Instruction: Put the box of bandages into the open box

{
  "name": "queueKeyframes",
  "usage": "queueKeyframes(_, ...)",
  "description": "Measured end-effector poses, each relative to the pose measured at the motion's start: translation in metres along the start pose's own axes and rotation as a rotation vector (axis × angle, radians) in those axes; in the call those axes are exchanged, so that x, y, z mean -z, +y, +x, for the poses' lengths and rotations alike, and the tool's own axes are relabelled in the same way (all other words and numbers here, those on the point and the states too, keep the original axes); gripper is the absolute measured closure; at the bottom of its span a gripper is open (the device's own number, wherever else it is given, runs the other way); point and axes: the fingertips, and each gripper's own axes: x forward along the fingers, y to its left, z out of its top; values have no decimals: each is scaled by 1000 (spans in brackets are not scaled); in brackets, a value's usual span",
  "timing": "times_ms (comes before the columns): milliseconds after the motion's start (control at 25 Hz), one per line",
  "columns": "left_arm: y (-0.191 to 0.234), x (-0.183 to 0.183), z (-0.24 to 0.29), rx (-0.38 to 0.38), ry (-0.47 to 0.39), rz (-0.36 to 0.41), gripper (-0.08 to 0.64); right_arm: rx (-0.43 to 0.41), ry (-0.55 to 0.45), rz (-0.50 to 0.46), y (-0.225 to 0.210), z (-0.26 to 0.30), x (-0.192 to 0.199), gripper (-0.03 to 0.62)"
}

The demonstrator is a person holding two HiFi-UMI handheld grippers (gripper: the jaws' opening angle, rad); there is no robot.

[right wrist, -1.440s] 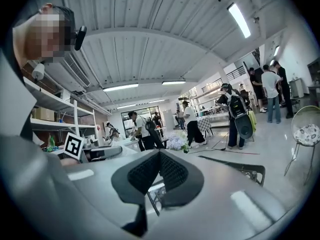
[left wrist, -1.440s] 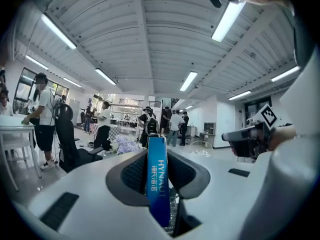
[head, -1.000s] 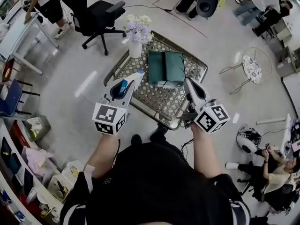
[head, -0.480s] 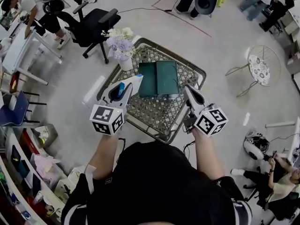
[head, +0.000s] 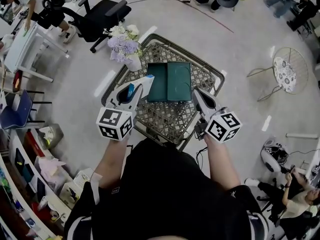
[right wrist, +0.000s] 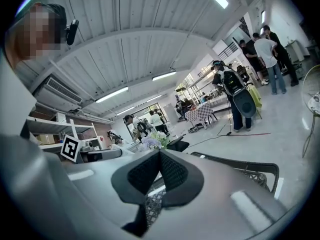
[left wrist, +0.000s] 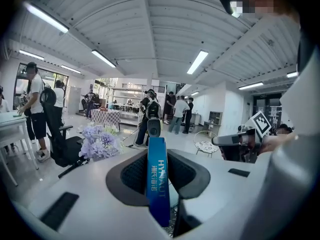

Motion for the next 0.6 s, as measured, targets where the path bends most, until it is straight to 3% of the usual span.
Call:
queueKeyframes(360, 37, 44, 55, 73, 110, -33, 472, 56, 114, 28, 0, 38, 34, 583)
queueKeyframes(600, 40, 78, 80, 135, 192, -27, 472, 99, 159, 74, -7, 50, 59, 583)
